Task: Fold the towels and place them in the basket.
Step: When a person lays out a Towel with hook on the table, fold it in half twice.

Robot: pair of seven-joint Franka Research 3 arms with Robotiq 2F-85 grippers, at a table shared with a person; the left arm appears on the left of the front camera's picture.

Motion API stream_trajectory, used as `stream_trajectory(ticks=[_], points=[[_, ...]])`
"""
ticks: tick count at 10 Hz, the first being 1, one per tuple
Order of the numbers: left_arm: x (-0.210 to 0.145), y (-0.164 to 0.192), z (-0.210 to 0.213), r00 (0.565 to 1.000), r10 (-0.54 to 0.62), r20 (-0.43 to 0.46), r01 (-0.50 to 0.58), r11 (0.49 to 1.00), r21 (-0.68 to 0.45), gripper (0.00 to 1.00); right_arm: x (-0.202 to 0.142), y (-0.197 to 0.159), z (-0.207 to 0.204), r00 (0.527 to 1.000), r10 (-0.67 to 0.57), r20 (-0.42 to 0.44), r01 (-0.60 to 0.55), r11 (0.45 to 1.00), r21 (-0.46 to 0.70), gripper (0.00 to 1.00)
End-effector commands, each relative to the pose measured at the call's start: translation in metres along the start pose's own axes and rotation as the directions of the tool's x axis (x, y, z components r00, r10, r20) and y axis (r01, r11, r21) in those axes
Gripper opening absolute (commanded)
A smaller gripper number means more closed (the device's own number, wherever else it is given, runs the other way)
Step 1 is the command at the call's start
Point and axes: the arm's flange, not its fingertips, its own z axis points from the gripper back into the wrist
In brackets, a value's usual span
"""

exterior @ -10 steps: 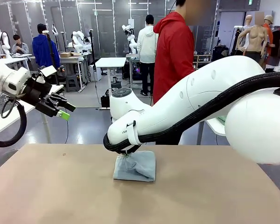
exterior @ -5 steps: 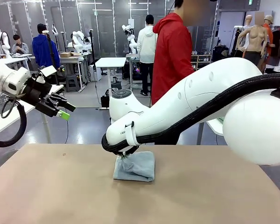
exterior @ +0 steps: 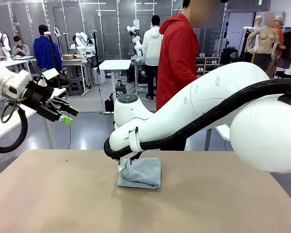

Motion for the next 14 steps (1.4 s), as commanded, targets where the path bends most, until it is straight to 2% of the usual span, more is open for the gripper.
stream_trajectory(ticks=[1, 2, 3, 5, 8, 12, 14], points=[[0.000, 0.001, 0.000, 1.000, -0.001, -0.002, 0.001, 1.000, 0.009, 1.00, -0.009, -0.013, 0.017, 1.000, 0.000, -0.002, 0.000, 1.000, 0.009, 0.69], [0.000, 0.001, 0.000, 1.000, -0.001, -0.002, 0.001, 1.000, 0.009, 1.00, -0.013, -0.022, 0.031, 1.000, -0.011, -0.011, 0.011, 1.000, -0.003, 1.00], [0.000, 0.001, 0.000, 1.000, -0.001, -0.002, 0.001, 1.000, 0.009, 1.00, -0.018, -0.035, 0.047, 0.999, -0.028, -0.020, 0.028, 1.000, -0.003, 0.89], [0.000, 0.001, 0.000, 1.000, -0.001, -0.002, 0.001, 1.000, 0.009, 1.00, -0.027, -0.065, 0.071, 0.998, -0.040, -0.050, 0.042, 0.999, 0.032, 0.89], [0.000, 0.001, 0.000, 1.000, -0.001, -0.002, 0.001, 1.000, 0.009, 1.00, -0.034, -0.119, 0.092, 0.988, -0.154, -0.019, 0.156, 0.984, 0.088, 0.89], [0.000, 0.001, 0.000, 1.000, -0.001, -0.002, 0.001, 1.000, 0.009, 1.00, -0.039, -0.142, 0.100, 0.982, -0.185, -0.044, 0.188, 0.978, 0.094, 0.89], [0.000, 0.001, 0.000, 1.000, -0.001, -0.002, 0.001, 1.000, 0.009, 1.00, -0.035, -0.148, 0.098, 0.988, -0.134, -0.074, 0.143, 0.982, 0.120, 0.89]])
